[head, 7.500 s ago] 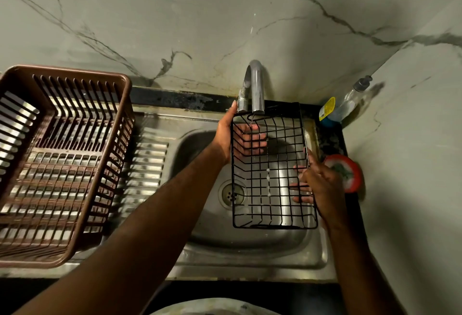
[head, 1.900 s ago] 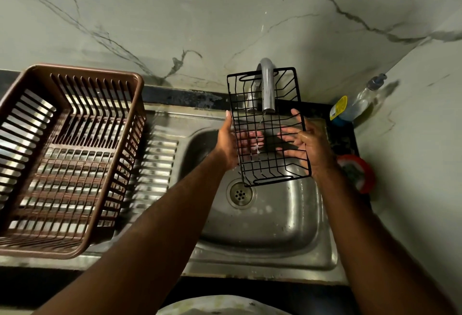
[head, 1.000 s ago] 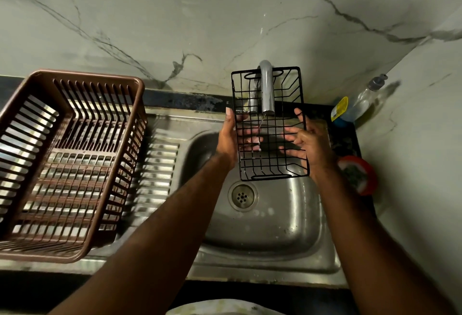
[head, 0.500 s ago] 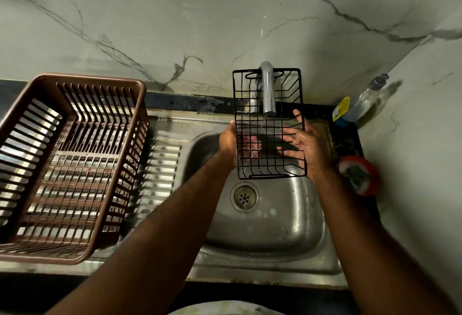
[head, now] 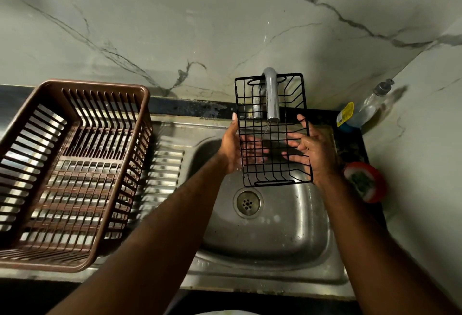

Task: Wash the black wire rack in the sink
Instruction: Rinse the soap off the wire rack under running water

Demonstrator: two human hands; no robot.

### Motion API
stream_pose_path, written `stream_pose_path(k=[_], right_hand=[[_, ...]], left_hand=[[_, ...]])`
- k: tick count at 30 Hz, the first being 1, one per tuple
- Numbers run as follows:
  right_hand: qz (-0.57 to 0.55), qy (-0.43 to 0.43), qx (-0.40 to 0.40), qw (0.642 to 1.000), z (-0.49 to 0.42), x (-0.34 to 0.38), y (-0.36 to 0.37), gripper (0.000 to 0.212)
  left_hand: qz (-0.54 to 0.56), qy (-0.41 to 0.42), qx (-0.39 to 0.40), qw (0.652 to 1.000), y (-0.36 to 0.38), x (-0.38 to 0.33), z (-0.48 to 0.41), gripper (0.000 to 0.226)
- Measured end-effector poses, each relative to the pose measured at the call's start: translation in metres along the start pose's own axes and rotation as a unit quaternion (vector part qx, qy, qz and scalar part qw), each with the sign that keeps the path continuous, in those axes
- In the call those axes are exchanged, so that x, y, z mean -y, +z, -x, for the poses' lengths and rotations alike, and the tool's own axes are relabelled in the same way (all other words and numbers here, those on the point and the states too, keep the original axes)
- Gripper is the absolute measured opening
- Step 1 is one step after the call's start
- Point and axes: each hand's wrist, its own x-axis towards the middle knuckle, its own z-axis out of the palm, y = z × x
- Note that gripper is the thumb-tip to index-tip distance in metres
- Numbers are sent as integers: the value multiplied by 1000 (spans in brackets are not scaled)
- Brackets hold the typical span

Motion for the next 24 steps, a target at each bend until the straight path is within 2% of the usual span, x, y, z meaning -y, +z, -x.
stream_pose_path(k=[2,5,7,10,14,17,22,24], right_hand=[[-12,9,1,1000,-1,-1,1,70],[-29,20,4,999,1,-2,2,66],[-30,20,3,999,5,-2,1,68],[-23,16,0,1000,6,-2,-1,68],[-11,14,-6,1000,2,2,-5,63],[2,12,-12,1000,2,3,-7,65],[24,-7,-32,999,4,2,-6,64],[23,-9,-34,999,5,3,-6,61]], left_hand=[[-6,14,-12,1000,1,0,1,98],[17,77,-43,996,1,9,0,89],[38,100,-37,994,-1,11,-1,89],[24,66,-13,997,0,11,5,95],[13,-35,30,999,1,20,2,108],[-4,-59,18,998,4,24,0,106],[21,54,-42,997,11,11,-4,92],[10,71,-55,996,13,6,-5,90]])
